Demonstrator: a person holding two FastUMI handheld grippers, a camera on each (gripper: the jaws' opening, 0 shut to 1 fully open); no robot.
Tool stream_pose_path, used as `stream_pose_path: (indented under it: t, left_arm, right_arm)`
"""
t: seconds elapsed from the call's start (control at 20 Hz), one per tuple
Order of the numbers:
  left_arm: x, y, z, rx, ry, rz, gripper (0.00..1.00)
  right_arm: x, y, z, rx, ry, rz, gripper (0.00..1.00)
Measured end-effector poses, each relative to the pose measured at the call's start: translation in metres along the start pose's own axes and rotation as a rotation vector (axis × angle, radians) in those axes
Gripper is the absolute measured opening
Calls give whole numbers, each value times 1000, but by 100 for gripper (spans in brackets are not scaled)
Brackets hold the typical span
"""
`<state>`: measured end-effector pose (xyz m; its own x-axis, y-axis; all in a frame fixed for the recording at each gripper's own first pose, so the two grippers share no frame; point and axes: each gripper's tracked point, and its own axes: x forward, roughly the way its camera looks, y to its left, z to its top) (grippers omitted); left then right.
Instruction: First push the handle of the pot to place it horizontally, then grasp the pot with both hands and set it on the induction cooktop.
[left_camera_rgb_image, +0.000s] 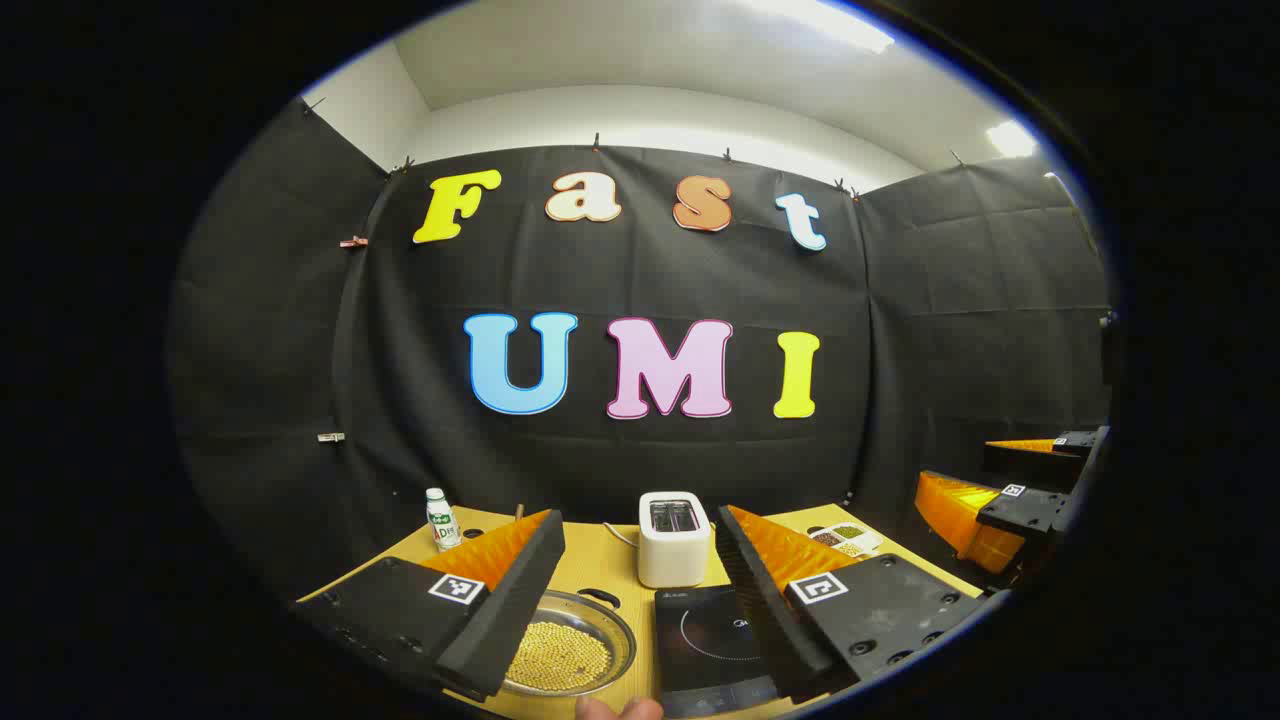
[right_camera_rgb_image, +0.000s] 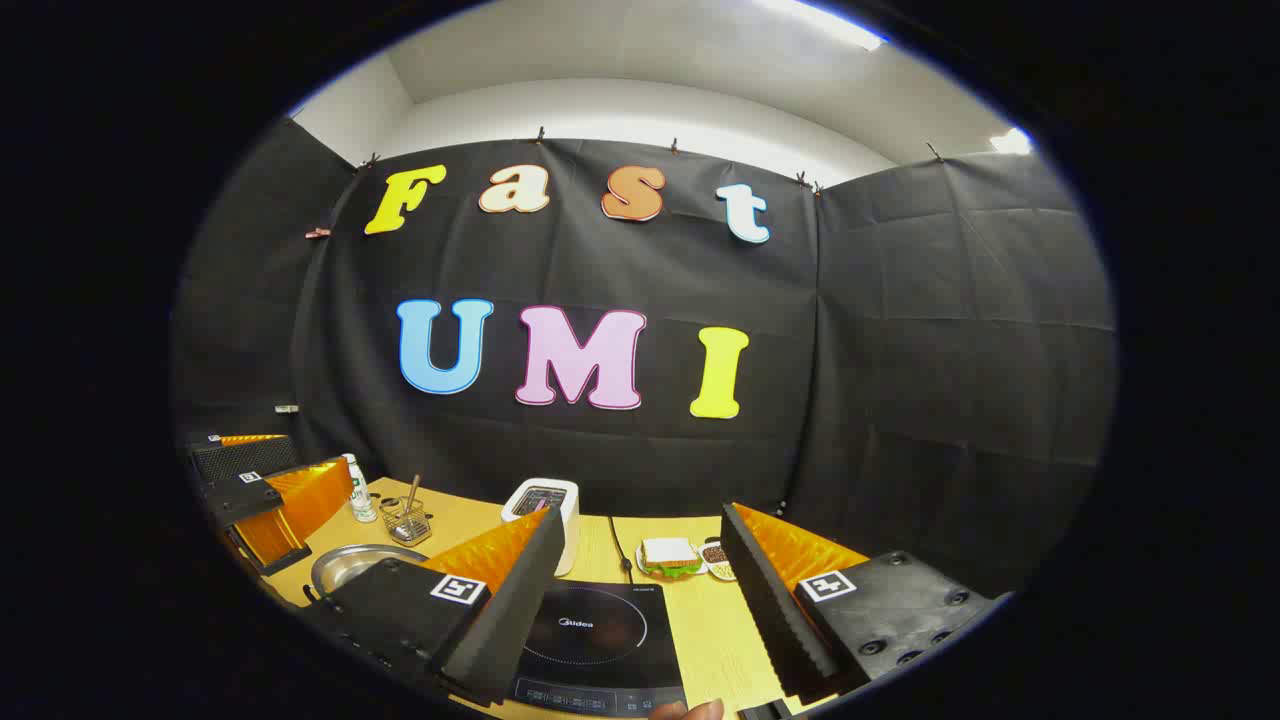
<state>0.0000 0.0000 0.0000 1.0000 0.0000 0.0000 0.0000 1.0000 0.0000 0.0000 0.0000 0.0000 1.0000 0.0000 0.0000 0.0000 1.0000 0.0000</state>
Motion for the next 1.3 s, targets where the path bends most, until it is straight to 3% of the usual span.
stream_pose_path:
  t: [1.3]
  left_arm:
    - [2, 4, 0, 3, -12, -5, 92]
  right_arm:
    - [3, -1, 1, -24, -30, 9, 98]
